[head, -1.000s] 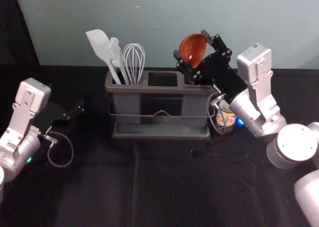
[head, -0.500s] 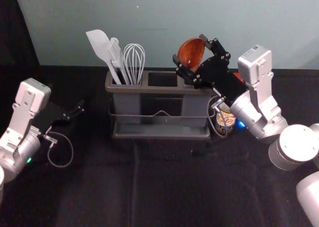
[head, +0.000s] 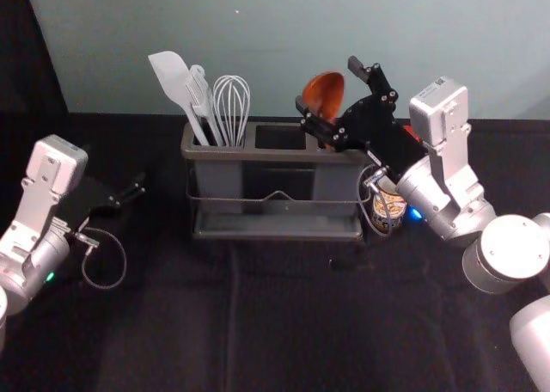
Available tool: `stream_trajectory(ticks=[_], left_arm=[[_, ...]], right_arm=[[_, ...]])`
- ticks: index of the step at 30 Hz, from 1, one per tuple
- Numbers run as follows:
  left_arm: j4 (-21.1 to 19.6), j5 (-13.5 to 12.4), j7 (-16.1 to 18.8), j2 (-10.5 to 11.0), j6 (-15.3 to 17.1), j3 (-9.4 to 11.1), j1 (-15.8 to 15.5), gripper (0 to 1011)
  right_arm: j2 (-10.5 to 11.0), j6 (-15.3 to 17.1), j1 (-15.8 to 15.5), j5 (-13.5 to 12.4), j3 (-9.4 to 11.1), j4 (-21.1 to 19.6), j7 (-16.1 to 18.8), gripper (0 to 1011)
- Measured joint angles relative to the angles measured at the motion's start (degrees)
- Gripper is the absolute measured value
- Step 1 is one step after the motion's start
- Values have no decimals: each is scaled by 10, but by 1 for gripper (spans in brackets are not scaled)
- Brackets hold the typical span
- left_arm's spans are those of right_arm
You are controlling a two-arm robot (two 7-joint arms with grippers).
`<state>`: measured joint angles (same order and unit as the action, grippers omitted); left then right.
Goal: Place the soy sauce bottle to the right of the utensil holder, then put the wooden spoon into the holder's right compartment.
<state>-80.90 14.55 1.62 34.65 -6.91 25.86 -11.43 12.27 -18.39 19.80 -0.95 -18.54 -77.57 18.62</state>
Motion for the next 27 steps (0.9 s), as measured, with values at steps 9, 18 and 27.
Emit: stream_trajectory(ticks=[9,18,27], left_arm=[[0,0,0,0,0,0,0,1005],[0,0,0,0,0,0,0,1005],[0,0,0,0,0,0,0,1005]], right_arm=[[0,-1,0,0,0,1,-1,1002],[3,-3,-3,8,0,-12,-6,1000],[15,34,-27,29,6,-81,-28,1002]])
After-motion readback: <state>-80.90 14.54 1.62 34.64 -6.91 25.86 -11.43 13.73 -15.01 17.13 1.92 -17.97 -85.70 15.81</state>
